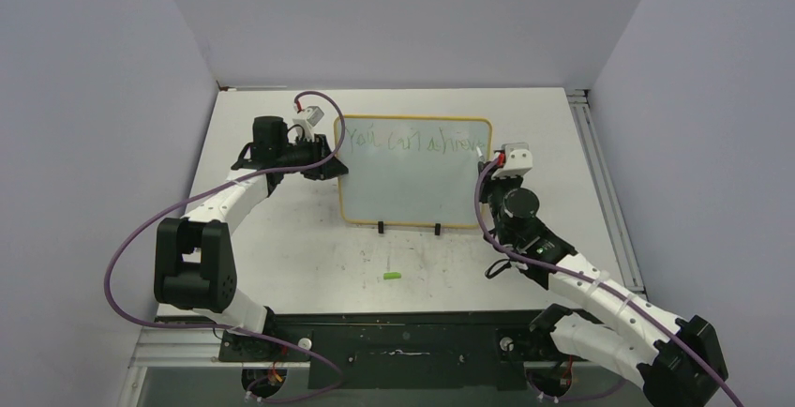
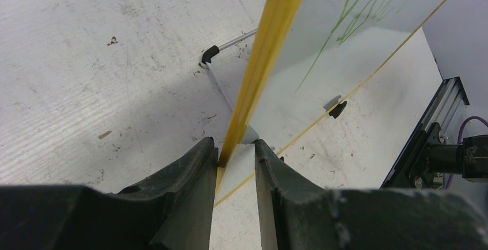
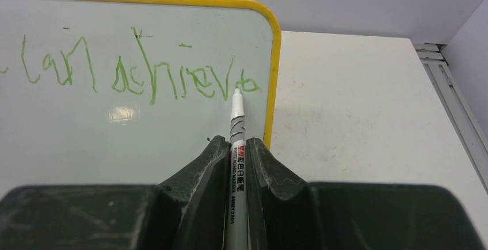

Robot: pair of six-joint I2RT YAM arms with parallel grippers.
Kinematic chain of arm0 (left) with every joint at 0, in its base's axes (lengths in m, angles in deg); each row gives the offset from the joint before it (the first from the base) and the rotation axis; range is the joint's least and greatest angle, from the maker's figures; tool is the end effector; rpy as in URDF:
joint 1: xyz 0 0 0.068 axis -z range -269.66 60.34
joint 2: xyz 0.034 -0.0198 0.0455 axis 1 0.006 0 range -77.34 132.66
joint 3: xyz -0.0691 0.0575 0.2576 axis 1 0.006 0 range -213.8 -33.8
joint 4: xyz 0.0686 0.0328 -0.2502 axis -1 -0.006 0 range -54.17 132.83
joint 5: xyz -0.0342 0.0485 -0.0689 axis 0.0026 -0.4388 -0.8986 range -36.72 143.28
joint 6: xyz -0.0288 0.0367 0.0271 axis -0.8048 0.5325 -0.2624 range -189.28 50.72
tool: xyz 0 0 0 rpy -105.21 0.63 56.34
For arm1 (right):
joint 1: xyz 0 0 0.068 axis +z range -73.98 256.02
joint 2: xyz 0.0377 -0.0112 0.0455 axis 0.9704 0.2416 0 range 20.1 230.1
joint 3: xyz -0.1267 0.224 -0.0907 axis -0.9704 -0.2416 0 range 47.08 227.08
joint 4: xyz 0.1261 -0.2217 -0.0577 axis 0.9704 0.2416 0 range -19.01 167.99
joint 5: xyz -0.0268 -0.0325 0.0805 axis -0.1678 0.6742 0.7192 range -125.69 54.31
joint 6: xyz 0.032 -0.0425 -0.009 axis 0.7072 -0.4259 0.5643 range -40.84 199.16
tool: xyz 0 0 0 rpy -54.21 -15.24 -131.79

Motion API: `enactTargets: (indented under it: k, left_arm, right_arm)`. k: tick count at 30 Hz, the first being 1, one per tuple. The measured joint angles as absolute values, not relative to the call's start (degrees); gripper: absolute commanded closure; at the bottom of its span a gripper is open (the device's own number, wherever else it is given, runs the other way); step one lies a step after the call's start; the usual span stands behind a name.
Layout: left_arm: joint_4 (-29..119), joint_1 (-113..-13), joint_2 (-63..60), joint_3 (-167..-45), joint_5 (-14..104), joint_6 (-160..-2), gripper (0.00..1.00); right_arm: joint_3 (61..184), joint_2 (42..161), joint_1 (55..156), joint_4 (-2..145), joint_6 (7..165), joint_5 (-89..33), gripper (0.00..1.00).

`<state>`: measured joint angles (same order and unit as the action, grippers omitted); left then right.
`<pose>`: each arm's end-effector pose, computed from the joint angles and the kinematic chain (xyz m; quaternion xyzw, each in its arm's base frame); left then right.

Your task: Write a sentence on the whiteboard

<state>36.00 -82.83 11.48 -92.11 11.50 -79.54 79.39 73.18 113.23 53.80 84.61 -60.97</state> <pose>0.3308 -0.0635 0.2438 0.1330 0.8417 -0.3776 0.3623 0.1827 0.1196 0.2872 -0.0505 0.7250 0.0944 0.6804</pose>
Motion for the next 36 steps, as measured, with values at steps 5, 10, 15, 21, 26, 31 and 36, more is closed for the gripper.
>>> enactTargets:
  k: [5,10,15,21,26,31,36]
  left_arm:
    - [36.0,-82.8,11.5,-92.1,11.5,-79.5,0.72]
    - [36.0,-82.7,11.5,-92.1,11.5,-79.5,0.72]
    - [36.0,-82.7,11.5,-92.1,11.5,-79.5,0.72]
    - [36.0,-82.7,11.5,-92.1,11.5,-79.5,0.72]
    - [36.0,-82.7,11.5,-92.1,11.5,-79.5,0.72]
    - [36.0,-82.7,11.5,-92.1,11.5,-79.5,0.72]
    - [36.0,-82.5,11.4,-92.1,11.5,-79.6,0.72]
  right_arm:
    - [78.9,72.9,113.3,54.1,85.3,-61.4,0.95]
    - [78.7,72.9,113.6,54.4,85.9,-62.1,0.95]
    - [78.5,72.4,113.7,55.3,86.2,-62.9,0.95]
    - [78.3,71.8,114.0,56.2,86.5,-64.3,0.95]
    - [78.3,71.7,114.0,56.7,86.6,-65.7,0.95]
    - [78.3,71.7,114.0,56.8,86.6,-66.4,0.95]
    - [78.3,71.3,114.0,57.4,86.5,-66.5,0.95]
